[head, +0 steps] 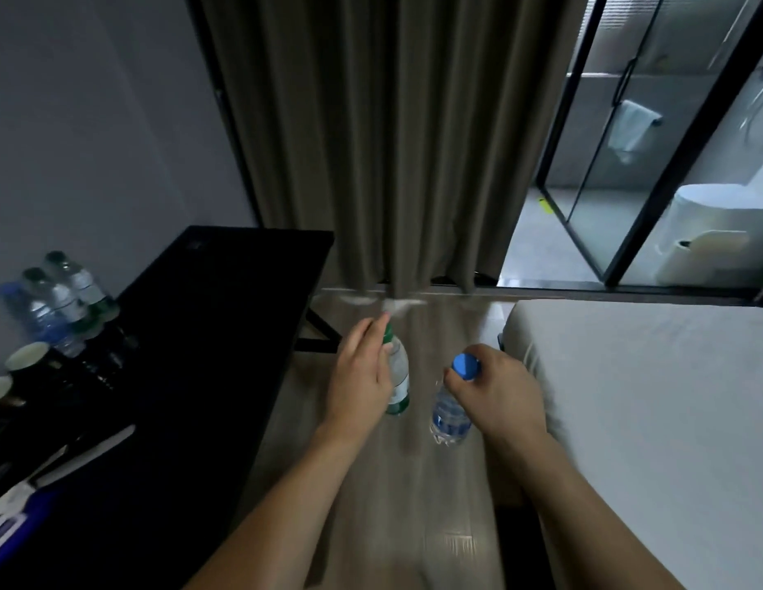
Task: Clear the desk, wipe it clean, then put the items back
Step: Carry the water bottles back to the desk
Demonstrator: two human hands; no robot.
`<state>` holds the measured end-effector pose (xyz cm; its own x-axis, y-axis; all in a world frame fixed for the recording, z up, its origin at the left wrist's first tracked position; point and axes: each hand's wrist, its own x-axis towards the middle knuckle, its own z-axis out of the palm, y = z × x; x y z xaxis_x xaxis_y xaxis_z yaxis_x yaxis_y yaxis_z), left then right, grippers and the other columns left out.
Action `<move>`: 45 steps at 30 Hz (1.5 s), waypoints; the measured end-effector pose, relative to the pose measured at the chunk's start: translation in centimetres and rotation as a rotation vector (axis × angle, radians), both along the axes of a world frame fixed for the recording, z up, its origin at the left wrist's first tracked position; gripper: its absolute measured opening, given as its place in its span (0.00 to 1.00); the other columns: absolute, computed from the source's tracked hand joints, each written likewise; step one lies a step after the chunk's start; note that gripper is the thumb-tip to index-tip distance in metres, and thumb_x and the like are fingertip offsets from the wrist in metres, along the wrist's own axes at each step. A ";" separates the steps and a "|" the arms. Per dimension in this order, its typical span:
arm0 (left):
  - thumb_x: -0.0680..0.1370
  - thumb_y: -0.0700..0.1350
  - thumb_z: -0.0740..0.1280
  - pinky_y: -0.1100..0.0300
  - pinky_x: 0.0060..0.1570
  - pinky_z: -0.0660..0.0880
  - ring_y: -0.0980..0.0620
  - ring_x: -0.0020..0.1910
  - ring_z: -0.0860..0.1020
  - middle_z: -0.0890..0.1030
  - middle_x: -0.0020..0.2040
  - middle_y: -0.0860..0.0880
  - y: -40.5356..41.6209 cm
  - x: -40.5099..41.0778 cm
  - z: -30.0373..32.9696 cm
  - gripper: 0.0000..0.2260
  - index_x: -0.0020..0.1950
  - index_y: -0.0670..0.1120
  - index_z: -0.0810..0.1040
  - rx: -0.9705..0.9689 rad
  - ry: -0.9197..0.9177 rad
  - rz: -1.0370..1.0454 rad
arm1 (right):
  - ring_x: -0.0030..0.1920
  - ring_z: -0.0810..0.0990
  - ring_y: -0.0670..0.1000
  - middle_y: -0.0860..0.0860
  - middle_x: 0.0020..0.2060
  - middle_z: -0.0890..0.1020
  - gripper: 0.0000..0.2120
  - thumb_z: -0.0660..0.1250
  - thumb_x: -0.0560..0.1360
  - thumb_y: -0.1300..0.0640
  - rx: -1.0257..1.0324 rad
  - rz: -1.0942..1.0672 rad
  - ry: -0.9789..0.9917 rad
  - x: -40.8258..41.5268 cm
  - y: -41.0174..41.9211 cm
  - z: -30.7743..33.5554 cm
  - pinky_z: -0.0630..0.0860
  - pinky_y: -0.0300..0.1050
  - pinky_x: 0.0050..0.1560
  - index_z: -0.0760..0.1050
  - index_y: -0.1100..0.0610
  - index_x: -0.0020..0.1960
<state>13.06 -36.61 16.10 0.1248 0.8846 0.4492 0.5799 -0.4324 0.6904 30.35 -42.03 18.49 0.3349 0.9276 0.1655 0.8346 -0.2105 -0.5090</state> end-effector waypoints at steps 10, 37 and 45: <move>0.81 0.37 0.60 0.76 0.65 0.57 0.52 0.67 0.70 0.72 0.68 0.46 20.6 4.7 -1.1 0.19 0.72 0.46 0.71 -0.054 0.078 0.113 | 0.43 0.80 0.54 0.50 0.42 0.82 0.13 0.67 0.71 0.45 -0.069 0.155 0.040 5.4 23.0 -1.1 0.71 0.44 0.38 0.77 0.51 0.50; 0.80 0.40 0.62 0.56 0.63 0.72 0.51 0.62 0.74 0.73 0.65 0.48 53.6 -22.8 -3.0 0.19 0.71 0.47 0.70 -0.093 0.036 0.942 | 0.42 0.77 0.50 0.48 0.41 0.79 0.09 0.68 0.74 0.47 -0.095 1.192 -0.011 -27.1 72.6 -1.6 0.71 0.43 0.40 0.75 0.52 0.45; 0.78 0.38 0.64 0.64 0.56 0.69 0.48 0.58 0.75 0.75 0.62 0.46 56.2 -32.4 -2.4 0.18 0.68 0.44 0.73 -0.164 0.109 1.259 | 0.43 0.78 0.52 0.48 0.43 0.78 0.08 0.68 0.74 0.48 -0.101 1.468 -0.031 -40.4 78.8 -2.8 0.71 0.43 0.41 0.75 0.52 0.47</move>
<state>-19.35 19.55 13.65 -0.8084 0.4627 0.3639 0.5826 0.5410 0.6065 -10.00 36.80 15.69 -0.8986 0.4332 0.0697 0.3372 0.7834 -0.5221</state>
